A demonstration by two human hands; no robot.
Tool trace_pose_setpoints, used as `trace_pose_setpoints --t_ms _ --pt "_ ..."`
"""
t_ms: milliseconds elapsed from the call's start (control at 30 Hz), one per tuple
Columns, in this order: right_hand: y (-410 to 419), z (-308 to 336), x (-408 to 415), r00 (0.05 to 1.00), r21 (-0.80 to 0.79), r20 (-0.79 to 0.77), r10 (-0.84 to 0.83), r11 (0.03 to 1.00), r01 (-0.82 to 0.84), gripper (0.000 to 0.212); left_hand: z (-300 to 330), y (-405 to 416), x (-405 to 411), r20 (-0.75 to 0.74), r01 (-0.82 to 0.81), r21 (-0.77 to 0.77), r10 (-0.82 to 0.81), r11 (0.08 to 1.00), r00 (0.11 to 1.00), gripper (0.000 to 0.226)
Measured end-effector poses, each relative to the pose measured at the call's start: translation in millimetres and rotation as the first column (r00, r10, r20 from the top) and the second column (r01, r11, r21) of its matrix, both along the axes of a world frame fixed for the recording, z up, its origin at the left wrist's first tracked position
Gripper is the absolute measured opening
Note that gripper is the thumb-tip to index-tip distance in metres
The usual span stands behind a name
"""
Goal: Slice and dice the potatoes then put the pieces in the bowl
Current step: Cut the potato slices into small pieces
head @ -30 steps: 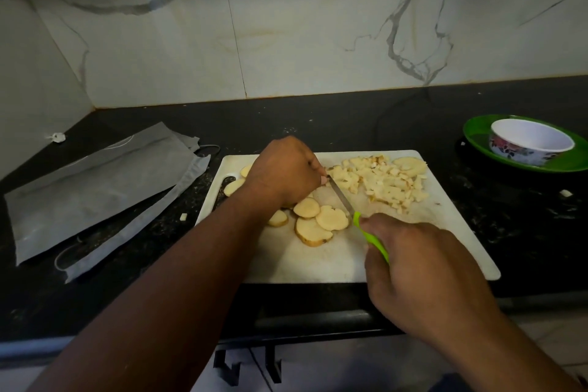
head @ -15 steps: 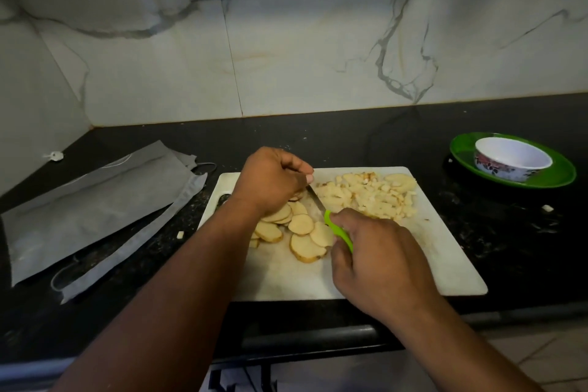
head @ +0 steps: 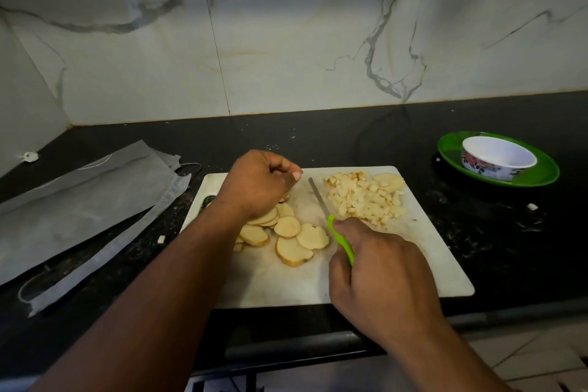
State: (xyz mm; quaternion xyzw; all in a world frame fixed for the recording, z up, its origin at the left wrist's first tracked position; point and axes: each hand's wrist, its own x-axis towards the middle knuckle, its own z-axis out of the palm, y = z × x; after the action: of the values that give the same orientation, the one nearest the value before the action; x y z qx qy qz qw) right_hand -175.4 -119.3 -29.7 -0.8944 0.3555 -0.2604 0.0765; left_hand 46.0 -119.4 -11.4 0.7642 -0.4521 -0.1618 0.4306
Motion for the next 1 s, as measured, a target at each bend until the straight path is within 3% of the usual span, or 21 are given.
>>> trace_pose_setpoints --t_ms 100,300,400,500,633,733,867,1000 --pt "0.0 2.0 0.2 1.000 0.028 -0.024 0.018 0.999 -0.017 0.039 0.2 0.7 -1.9 0.005 0.007 0.007 -0.007 1.000 1.000 0.008" --pt "-5.8 2.2 -13.5 0.993 -0.002 0.002 -0.115 0.993 0.115 0.036 0.6 1.2 -2.6 -0.003 0.006 0.026 -0.006 1.000 1.000 0.006" --pt "-5.8 -0.3 -15.5 0.998 0.007 -0.016 -0.063 0.998 0.063 0.038 1.6 1.1 -3.3 -0.001 0.009 0.036 -0.009 0.999 1.000 0.006" --pt "-4.9 -1.3 -17.4 1.000 0.030 -0.015 -0.027 0.999 0.027 0.040 3.8 2.4 -6.3 0.050 0.034 0.041 -0.036 0.999 0.998 0.007" --pt "-8.3 -4.5 -20.7 0.995 0.010 0.022 -0.100 0.995 0.099 0.036 7.3 6.2 -10.9 0.146 0.105 0.081 -0.116 0.991 0.982 0.014" --pt "-7.6 -3.8 -21.1 0.992 0.081 0.100 -0.082 0.994 0.074 0.038 14.3 9.2 -16.9 0.257 0.213 0.128 -0.240 0.969 0.936 0.025" --pt "-13.7 -6.0 -24.7 0.966 0.195 0.245 -0.085 0.980 0.037 0.029 20.1 12.2 -32.8 0.292 0.377 0.223 -0.430 0.899 0.854 0.037" --pt "-21.2 -9.2 -25.4 0.916 0.299 0.382 -0.124 0.954 0.005 0.025 22.4 10.3 -49.9 0.422 0.434 0.359 -0.558 0.826 0.714 0.044"
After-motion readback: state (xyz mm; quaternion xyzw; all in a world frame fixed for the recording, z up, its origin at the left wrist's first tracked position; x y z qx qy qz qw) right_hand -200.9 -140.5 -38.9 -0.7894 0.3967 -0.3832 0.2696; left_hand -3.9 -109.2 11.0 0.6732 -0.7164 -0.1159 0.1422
